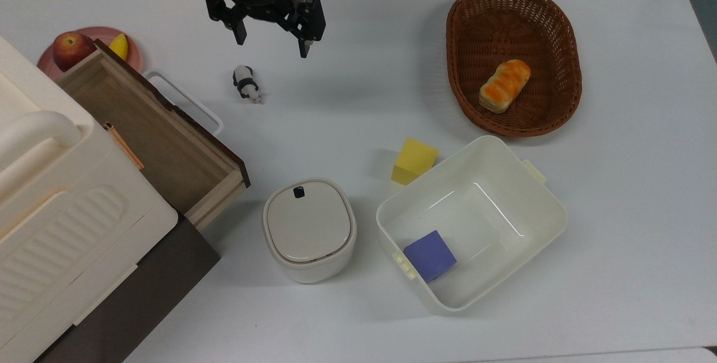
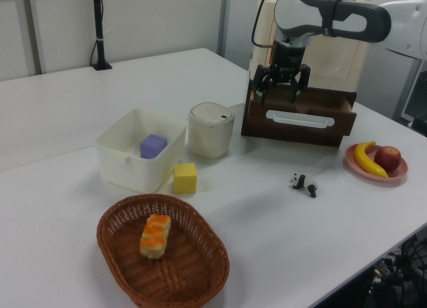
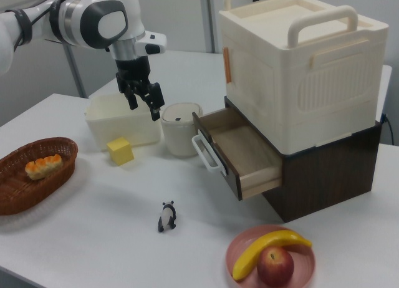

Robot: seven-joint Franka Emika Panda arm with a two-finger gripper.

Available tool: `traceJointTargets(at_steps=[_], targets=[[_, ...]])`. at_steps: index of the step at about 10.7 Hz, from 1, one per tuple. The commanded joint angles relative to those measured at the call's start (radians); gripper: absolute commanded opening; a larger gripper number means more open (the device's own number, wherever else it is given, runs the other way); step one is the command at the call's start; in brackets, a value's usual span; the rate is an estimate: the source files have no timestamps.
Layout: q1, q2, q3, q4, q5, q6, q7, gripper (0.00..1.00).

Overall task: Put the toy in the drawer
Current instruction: 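Lower the open gripper over the black-and-white panda toy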

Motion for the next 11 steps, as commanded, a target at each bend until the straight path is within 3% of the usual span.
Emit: traceJointTargets(at_steps=[1,8,11], targets=[[-0.005,-0.012,-0.006,-0.02,-0.016,-0.062,-0.096,1.0],[-0.021,-0.004,-0.004,-0.024,-0.017,-0.087,-0.102,1.0],[-0.074,0.016,-0.006,-0.032,-0.018,-0.087,-0.288,1.0]])
